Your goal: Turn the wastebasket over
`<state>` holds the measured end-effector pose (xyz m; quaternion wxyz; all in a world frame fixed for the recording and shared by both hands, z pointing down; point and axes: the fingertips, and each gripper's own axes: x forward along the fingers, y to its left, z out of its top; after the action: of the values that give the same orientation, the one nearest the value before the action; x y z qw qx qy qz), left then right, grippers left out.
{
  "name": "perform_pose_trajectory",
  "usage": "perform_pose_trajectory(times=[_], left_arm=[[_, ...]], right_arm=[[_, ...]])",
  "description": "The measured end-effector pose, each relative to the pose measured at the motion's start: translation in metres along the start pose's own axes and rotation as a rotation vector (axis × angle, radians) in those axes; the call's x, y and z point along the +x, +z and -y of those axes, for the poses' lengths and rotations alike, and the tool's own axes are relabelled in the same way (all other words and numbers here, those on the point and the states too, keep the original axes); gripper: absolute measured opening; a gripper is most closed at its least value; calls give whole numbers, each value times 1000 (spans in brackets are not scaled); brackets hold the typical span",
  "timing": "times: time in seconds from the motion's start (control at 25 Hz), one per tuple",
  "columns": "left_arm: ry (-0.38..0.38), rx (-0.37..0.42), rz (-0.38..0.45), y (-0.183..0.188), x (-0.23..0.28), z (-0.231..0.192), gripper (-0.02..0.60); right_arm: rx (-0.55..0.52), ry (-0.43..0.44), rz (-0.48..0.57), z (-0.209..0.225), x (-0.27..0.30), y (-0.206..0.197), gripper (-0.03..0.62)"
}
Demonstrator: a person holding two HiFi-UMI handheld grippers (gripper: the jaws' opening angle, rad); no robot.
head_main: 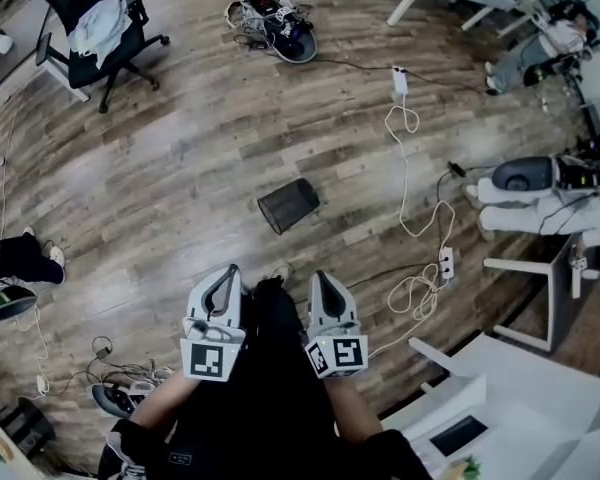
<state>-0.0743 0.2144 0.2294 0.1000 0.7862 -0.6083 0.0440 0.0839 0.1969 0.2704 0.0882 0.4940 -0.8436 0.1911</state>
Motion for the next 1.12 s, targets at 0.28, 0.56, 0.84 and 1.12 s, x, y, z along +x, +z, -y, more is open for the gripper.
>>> perform_pose_trajectory(times=[0.28,0.56,0.84,1.12], left_arm=[[-52,73,-15,-5,53,16,34],[-94,154,-31,-6,107,25,34],[-207,99,40,-10,134,16,32],[-412,143,-12,-43,163,0,32]], right_arm=[[47,-46,4,48,26,-10,31],[96,-36,-17,92,61,-13,32],[114,-141,-3,116,80,-32,31],[113,-295,-15,117,107,-79,32]])
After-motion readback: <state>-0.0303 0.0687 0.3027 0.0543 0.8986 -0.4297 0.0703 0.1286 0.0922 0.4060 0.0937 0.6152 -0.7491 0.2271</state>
